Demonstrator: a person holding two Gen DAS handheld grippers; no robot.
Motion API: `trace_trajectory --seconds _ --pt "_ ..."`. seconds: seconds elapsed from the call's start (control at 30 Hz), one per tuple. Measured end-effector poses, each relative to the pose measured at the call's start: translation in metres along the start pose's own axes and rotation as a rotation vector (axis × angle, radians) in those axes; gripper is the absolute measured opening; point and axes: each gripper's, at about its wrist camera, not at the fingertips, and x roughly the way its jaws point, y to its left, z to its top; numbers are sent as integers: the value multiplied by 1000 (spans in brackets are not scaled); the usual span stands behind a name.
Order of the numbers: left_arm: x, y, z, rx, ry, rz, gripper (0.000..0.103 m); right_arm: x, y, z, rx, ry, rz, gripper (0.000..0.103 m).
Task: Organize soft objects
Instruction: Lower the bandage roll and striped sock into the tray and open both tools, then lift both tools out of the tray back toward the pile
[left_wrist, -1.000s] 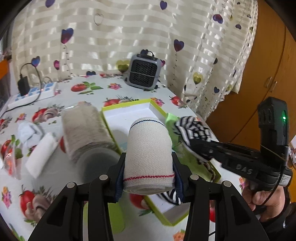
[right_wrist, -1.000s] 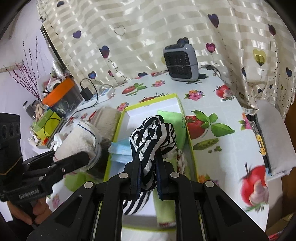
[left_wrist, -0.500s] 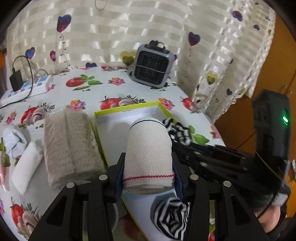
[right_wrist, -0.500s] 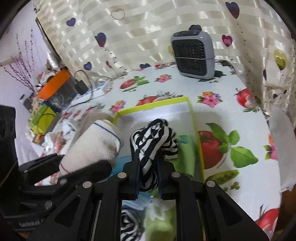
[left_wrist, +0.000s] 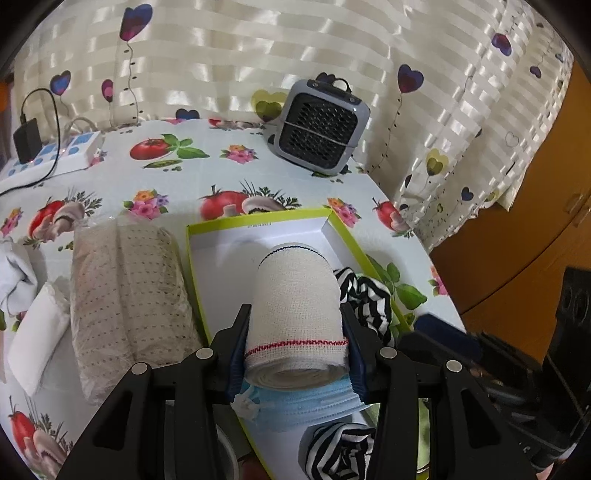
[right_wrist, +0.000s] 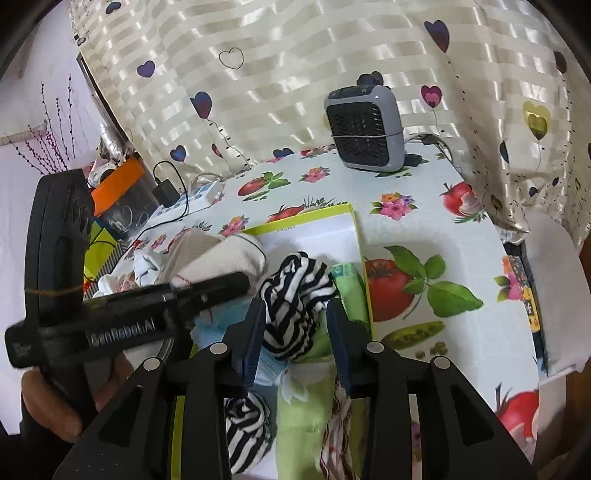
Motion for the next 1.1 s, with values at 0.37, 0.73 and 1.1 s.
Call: trace_trajectory --seconds 0.37,0.73,1.1 --pt "-15 -2 10 2 -50 -45 46 -14 -3 -13 37 -15 11 35" --pt "-42 4 -2 9 -76 -94 48 -28 3 -23 40 -31 3 35" --pt "-83 -1 -44 71 -101 -52 48 -54 28 -39 2 -56 -9 35"
